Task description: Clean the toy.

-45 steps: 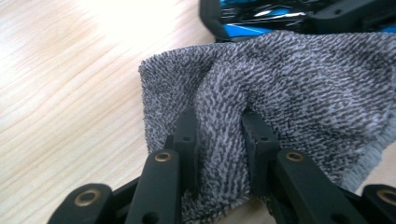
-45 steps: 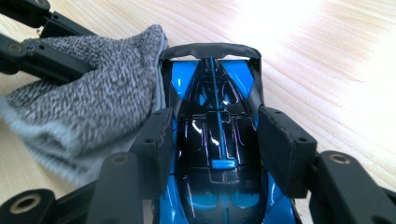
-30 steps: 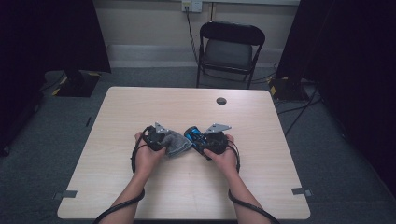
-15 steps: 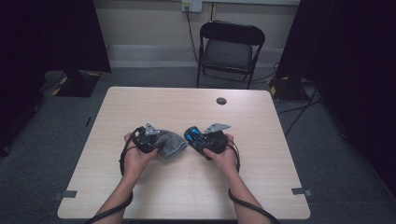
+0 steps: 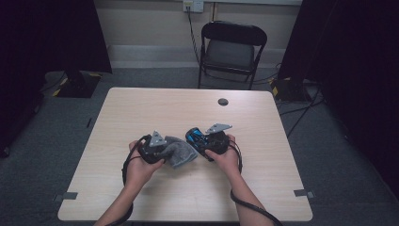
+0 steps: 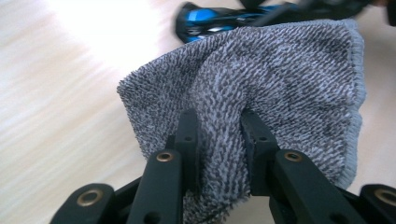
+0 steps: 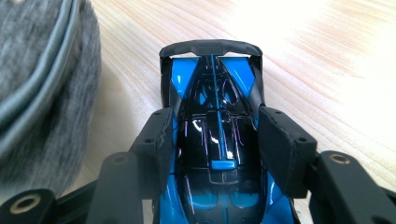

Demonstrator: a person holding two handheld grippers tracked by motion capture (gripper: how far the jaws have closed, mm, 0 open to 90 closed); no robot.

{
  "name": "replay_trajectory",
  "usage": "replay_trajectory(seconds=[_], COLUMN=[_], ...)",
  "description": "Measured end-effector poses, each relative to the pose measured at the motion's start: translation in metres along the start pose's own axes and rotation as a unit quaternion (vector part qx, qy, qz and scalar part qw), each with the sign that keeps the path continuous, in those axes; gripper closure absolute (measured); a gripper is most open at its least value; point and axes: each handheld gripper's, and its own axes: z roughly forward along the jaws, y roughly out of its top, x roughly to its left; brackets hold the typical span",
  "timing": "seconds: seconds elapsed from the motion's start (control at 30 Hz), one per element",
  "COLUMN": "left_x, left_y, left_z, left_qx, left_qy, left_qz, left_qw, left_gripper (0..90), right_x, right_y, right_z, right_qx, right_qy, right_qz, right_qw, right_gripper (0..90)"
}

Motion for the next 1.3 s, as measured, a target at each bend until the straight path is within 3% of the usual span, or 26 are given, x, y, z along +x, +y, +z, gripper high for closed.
replay_trajectory(seconds=[0.1, 0.4, 0.6, 0.8, 0.97, 1.3], left_x=[-0.011, -0.042, -0.066, -0.082, -0.085, -0.082], left_y=[-0.002, -0.002, 0.009, 0.018, 0.018, 0.021], left_z=[0.004, 0.018, 0.026, 0.043, 0.06, 0.067], left_qx=[0.002, 0.012, 0.007, 0.014, 0.024, 0.02], left_qy=[-0.019, -0.048, -0.068, -0.09, -0.091, -0.089], left_qz=[0.005, 0.035, 0.067, 0.079, 0.069, 0.046], left_qw=[0.9998, 0.9981, 0.9954, 0.9927, 0.9932, 0.9948], left_gripper=[72.0, 72.0, 72.0, 72.0, 71.7, 71.6], right_x=[0.0, -0.002, -0.002, -0.002, -0.002, -0.002], right_y=[0.0, 0.002, 0.002, 0.003, 0.003, 0.002], right_z=[0.0, 0.001, 0.001, 0.001, 0.001, 0.001], right_qx=[0.0, 0.004, 0.008, 0.01, 0.009, 0.004], right_qy=[0.001, 0.006, 0.008, 0.009, 0.008, 0.008], right_qz=[0.001, -0.002, -0.002, -0.002, -0.001, -0.002], right_qw=[1.0, 1.0, 0.9999, 0.9999, 0.9999, 1.0], right_gripper=[46.2, 46.3, 46.2, 46.2, 46.2, 46.3])
